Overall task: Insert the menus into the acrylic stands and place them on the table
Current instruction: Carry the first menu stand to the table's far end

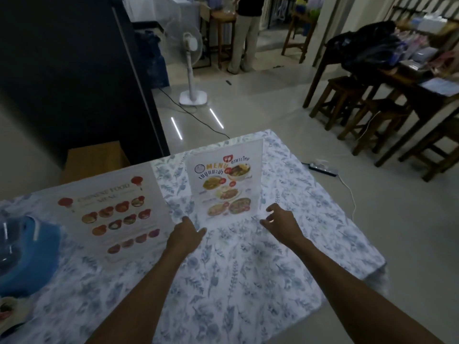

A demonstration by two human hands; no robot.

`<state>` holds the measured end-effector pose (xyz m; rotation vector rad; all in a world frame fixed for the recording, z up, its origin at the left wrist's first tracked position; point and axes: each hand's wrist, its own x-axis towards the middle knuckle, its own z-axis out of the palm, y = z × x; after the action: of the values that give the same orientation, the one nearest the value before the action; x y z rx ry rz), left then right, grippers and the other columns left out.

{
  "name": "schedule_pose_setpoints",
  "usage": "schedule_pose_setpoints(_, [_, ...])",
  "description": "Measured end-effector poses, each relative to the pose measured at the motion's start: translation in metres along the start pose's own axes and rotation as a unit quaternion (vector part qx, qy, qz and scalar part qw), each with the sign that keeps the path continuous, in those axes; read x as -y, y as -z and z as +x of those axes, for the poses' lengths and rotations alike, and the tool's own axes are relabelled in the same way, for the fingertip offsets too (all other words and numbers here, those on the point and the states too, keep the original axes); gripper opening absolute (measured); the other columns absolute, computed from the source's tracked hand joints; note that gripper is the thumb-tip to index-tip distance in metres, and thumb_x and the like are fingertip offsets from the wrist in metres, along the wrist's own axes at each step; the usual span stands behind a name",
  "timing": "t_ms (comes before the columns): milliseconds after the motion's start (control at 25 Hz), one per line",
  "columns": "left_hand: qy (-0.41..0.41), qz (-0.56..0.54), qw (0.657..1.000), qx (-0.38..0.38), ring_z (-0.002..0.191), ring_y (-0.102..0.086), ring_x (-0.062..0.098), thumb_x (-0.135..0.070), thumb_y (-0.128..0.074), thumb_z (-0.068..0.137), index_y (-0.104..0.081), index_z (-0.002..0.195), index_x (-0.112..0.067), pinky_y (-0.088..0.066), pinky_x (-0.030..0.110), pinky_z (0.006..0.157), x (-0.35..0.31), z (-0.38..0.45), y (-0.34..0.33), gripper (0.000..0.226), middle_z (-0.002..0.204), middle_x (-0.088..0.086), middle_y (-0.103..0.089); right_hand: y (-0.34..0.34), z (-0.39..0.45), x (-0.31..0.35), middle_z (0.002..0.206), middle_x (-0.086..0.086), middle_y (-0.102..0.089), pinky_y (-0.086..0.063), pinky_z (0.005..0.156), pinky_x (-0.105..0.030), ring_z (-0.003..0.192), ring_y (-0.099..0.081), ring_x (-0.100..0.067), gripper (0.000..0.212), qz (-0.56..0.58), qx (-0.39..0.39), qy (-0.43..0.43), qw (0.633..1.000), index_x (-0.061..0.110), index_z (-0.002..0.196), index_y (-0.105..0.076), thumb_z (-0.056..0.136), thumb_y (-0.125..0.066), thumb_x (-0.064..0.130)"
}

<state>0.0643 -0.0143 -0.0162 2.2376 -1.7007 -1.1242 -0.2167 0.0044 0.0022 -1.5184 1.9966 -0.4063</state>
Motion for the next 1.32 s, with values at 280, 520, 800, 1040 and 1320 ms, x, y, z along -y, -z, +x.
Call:
schedule_pose_setpoints(280, [-0.003, -0.117, 0.992, -0.048, 0.103, -0.067, 0.025, -0.041, -0.082, 0.073, -0.056, 0.123, -0.012, -0.056, 0.038, 0.084, -0.010, 0.031, -0.021, 0.064, 0.116, 0.007, -0.069, -0.015, 0.075, -0.022, 0.113, -0.004, -0.069, -0.051, 0.079, -0.031, 0.095, -0.066, -0.021, 0.048, 0.007, 0.079, 0.030, 0.996, 0.019, 0.124, -0.057, 0.082, -0.077, 0.031])
schedule_pose_setpoints(520, [-0.028, -0.160, 0.983, -0.086, 0.087, -0.068, 0.009, -0.035, -0.083, 0.074, -0.063, 0.112, -0.015, -0.055, 0.022, 0.069, -0.016, 0.041, -0.021, 0.047, 0.101, -0.005, -0.071, -0.023, 0.113, -0.027, 0.094, -0.004, -0.064, -0.045, 0.067, -0.032, 0.080, -0.058, -0.020, 0.016, -0.021, 0.107, 0.103, 0.989, 0.012, 0.087, -0.066, 0.092, -0.063, 0.027])
schedule_pose_setpoints(800, [-0.052, -0.144, 0.986, -0.062, 0.076, -0.068, 0.007, -0.043, -0.077, 0.077, -0.074, 0.103, -0.010, -0.056, 0.025, 0.068, -0.051, 0.041, -0.016, 0.043, 0.091, -0.002, -0.075, 0.011, 0.114, -0.032, 0.102, -0.004, -0.074, -0.057, 0.081, -0.039, 0.087, -0.068, -0.018, 0.018, 0.034, 0.089, 0.094, 0.991, 0.014, 0.107, -0.069, 0.095, -0.059, 0.023])
schedule_pose_setpoints(1040, [-0.127, -0.103, 0.986, -0.034, 0.077, -0.071, 0.010, -0.053, -0.075, 0.076, -0.074, 0.108, -0.019, -0.061, 0.034, 0.069, -0.129, 0.049, -0.014, 0.047, 0.099, -0.001, -0.076, 0.085, 0.100, -0.061, 0.110, 0.003, -0.074, -0.051, 0.074, -0.024, 0.086, -0.066, -0.012, 0.028, 0.017, -0.003, 0.090, 0.996, 0.021, 0.123, -0.068, 0.096, -0.061, 0.025])
schedule_pose_setpoints(1320, [-0.155, -0.061, 0.985, -0.036, 0.077, -0.071, 0.018, -0.059, -0.069, 0.078, -0.072, 0.111, -0.017, -0.058, 0.032, 0.063, -0.232, 0.087, -0.037, 0.053, 0.099, 0.003, -0.076, 0.173, 0.167, -0.090, 0.105, 0.003, -0.076, -0.057, 0.076, -0.032, 0.084, -0.068, -0.013, 0.018, -0.022, -0.037, 0.075, 0.996, 0.025, 0.110, -0.070, 0.094, -0.062, 0.028])
